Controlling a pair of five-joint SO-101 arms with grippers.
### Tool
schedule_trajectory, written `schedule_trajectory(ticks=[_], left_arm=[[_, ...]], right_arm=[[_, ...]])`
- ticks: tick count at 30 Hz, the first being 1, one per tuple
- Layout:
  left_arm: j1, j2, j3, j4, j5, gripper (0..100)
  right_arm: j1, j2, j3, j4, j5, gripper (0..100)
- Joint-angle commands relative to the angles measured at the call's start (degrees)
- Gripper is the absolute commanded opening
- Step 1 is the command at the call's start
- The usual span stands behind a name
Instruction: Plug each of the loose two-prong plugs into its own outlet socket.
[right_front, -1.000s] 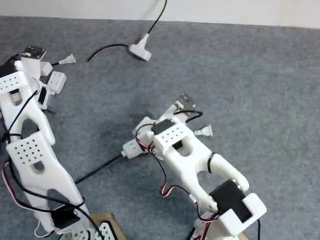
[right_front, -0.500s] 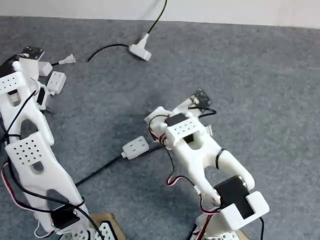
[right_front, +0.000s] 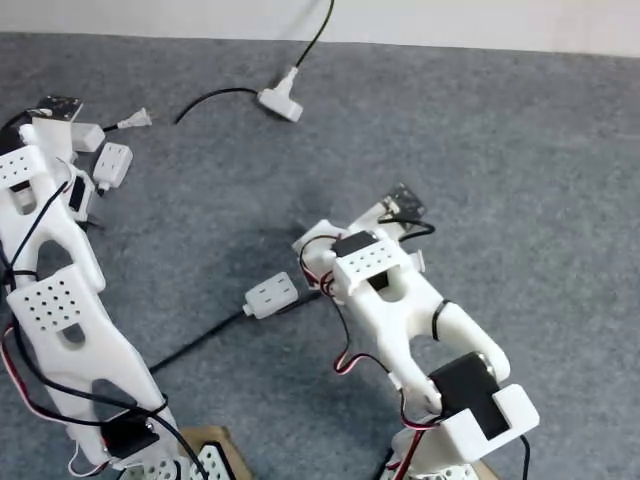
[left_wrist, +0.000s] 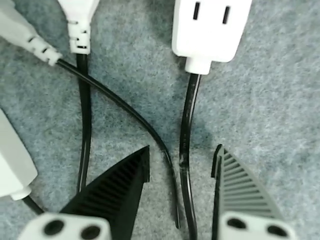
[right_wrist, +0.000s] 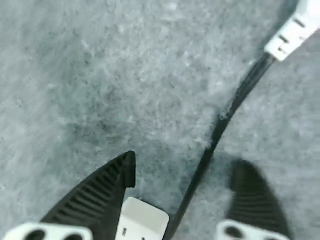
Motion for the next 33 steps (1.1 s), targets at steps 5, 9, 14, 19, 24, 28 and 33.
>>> schedule_trajectory(ticks=[5,9,14,19,24,28,33], left_arm=[[-0.75,-1.01,-0.66,-0.35,-0.44,22],[-0.75,-1.01,-0.66,-0.44,-0.44,22],[-0.75,-1.01,-0.66,-0.35,-0.44,22],[-0.75,-1.01,-0.66,-0.35,-0.44,22],[-0.31,-1.01,-0.66,-0.35,-0.44,22],[-0.31,-1.01,-0.66,-0.44,-0.44,22],[-0.48,-0.92,-0.66,-0.70,-0.44,22]], right_arm=[[-0.66,-0.48,-0.04,-0.57,-0.70,1.3],[-0.84,-0.40,2.15,-0.57,-0.70,1.3],[-0.66,-0.40,4.88,-0.57,5.63,0.9],[0.75,-0.48,9.36,-0.57,14.24,0.9],[2.59,-0.92,10.24,-0.57,17.32,0.9],[2.15,-0.66,8.13,-0.57,16.97,3.4],[-0.22,-0.40,0.66,7.16,17.58,23.0]])
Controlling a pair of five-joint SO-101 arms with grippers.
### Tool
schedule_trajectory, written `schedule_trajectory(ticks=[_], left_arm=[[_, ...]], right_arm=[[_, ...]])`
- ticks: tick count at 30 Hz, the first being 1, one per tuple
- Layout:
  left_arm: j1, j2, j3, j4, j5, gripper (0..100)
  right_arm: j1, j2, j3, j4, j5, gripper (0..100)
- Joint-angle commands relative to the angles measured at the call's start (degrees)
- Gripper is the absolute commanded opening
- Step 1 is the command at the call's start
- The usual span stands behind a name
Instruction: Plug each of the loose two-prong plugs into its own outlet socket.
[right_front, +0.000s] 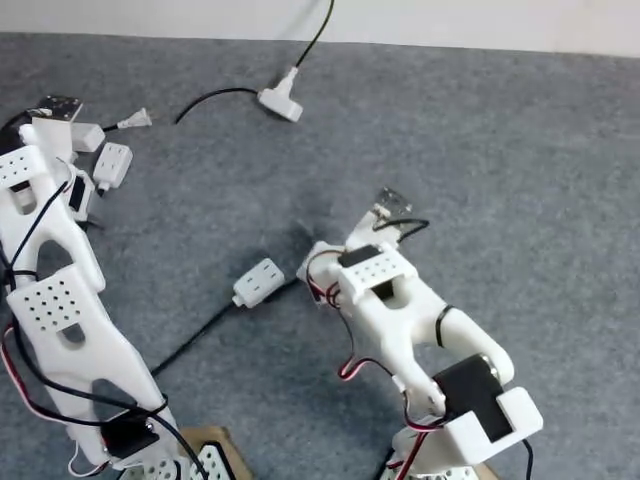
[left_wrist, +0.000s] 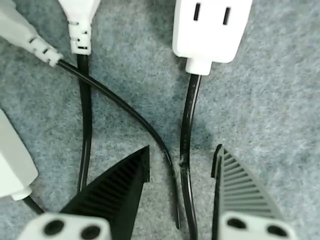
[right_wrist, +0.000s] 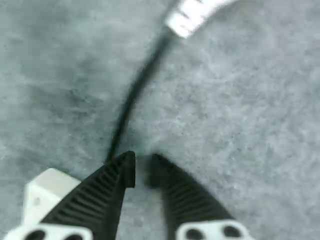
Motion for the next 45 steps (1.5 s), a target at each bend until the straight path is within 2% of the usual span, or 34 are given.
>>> schedule_trajectory(ticks=[1,6,10,13,17,20,30,35,37,40,45], left_arm=[[-0.40,-0.92,-0.66,-0.53,-0.44,22],[-0.22,-0.92,-0.66,-0.44,-0.35,22],[-0.22,-0.75,-0.66,-0.26,-0.35,22],[-0.40,-0.75,-0.66,-0.26,-0.44,22],[-0.57,-0.66,-0.66,-0.53,-0.44,22],[-0.57,-0.66,-0.57,-0.53,-0.44,22],[-0.66,-0.66,-0.57,-0.62,-0.53,22],[-0.66,-0.66,-0.57,-0.62,-0.53,22],[-0.66,-0.66,-0.57,-0.62,-0.53,22],[-0.66,-0.66,-0.57,-0.62,-0.53,22],[-1.10,-0.66,-0.57,-0.44,-0.53,22]], right_arm=[[-2.33,-0.04,-6.73,10.42,2.81,25.6],[-5.67,6.90,-24.13,33.98,11.78,25.5],[-5.67,17.10,-38.29,43.30,13.80,25.5],[-5.67,23.87,-48.84,45.05,10.29,25.5],[-5.67,31.43,-60.35,45.14,-7.03,25.5],[-5.76,35.56,-66.68,45.14,-12.84,25.5],[-5.76,41.54,-72.31,45.23,-14.77,25.5],[-5.76,41.45,-72.66,49.45,-14.77,25.5],[-5.49,41.54,-72.40,49.98,-14.77,22.8],[-5.41,41.71,-72.31,50.07,-14.33,11.6],[-5.41,41.71,-72.31,49.63,-14.24,11.0]])
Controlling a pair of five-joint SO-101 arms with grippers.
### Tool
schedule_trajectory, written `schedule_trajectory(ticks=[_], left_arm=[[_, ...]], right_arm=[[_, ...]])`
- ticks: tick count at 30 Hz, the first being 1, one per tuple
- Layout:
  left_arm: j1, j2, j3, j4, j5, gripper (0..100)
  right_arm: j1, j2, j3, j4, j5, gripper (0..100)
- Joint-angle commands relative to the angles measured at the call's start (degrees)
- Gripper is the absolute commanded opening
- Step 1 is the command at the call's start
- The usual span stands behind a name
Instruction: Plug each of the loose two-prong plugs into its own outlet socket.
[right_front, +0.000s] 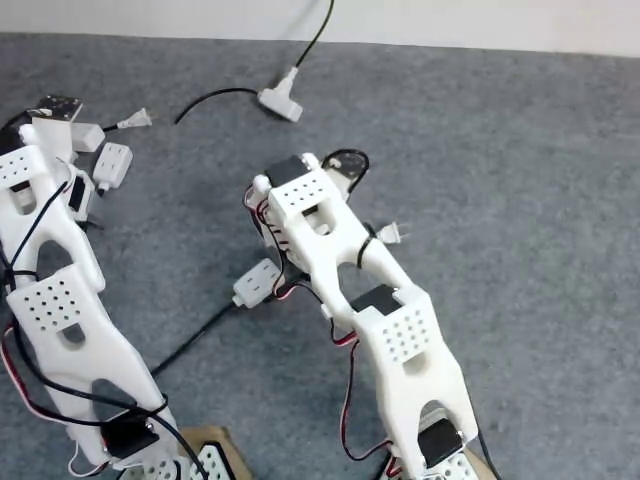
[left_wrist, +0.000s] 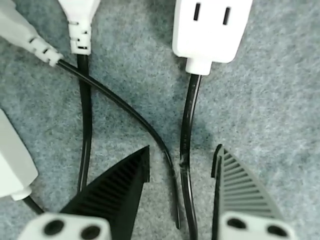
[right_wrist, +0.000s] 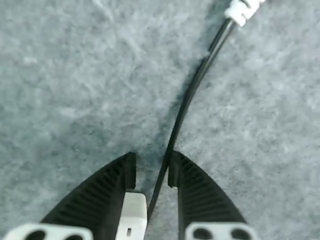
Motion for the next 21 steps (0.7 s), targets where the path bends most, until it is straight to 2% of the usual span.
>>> schedule_trajectory(ticks=[1,19,21], left_arm=[[-1.36,-0.75,-0.57,-0.53,-0.53,22],[-2.42,-0.92,-0.66,-0.53,-0.53,22],[-2.42,-0.92,-0.66,-0.53,-0.53,22]], right_arm=[[-0.40,-0.84,-2.33,0.57,-0.35,11.0],[0.31,-1.01,6.81,-0.57,-0.35,10.8],[0.31,-1.01,6.81,-0.40,-0.35,8.0]])
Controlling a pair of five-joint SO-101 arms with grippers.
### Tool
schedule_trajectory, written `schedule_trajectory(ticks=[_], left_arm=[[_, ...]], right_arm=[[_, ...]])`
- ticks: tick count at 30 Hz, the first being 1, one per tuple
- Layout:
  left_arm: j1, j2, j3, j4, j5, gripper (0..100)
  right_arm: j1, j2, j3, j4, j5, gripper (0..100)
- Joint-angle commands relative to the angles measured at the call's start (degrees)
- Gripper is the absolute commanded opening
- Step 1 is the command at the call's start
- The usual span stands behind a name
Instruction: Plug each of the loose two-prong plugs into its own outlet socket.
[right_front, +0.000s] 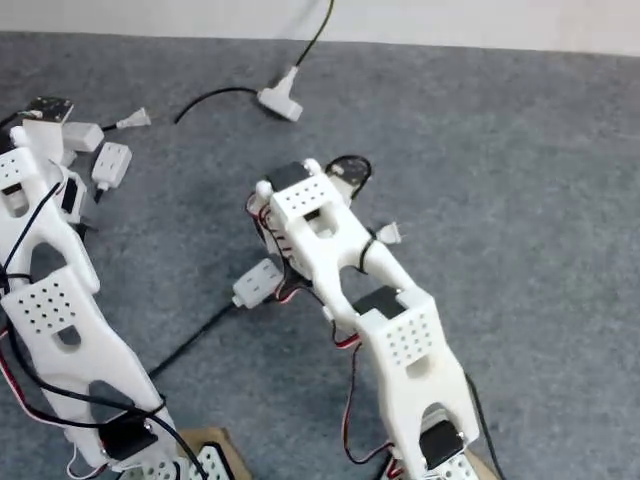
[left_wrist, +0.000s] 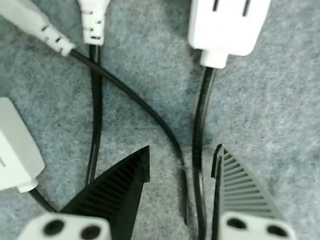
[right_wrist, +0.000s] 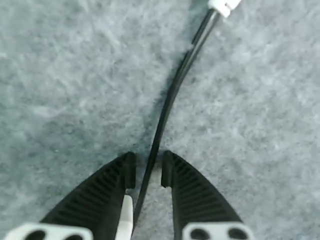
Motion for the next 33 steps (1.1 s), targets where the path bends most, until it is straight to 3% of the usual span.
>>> schedule_trajectory(ticks=[1,7,13,15,18,22,25,33], left_arm=[[-0.75,-0.84,-0.66,-0.53,-0.53,22],[-0.40,-0.66,-0.57,-0.53,-0.53,22],[-0.40,-0.66,-0.66,-0.53,-0.53,22],[-0.48,-0.66,-0.66,-0.62,-0.53,22],[-0.48,-0.66,-0.66,-1.05,-0.53,22],[-0.48,-0.57,-0.48,-2.11,-0.53,22],[-0.31,-0.57,-0.57,-2.20,-0.53,22],[1.45,-0.66,-0.57,-1.76,-0.53,22]], right_arm=[[0.13,-0.40,1.36,1.10,-0.35,4.9],[0.13,-0.48,0.92,6.11,0.18,0.9],[0.13,-1.54,-1.98,13.93,13.19,0.6],[0.13,-2.95,-2.42,14.37,23.38,0.6],[1.27,-6.20,0.40,14.46,45.63,0.6],[3.91,-13.14,5.49,14.46,58.20,0.6],[5.14,-20.09,13.49,14.55,77.63,0.6],[8.31,-36.79,45.05,14.02,113.76,0.6]])
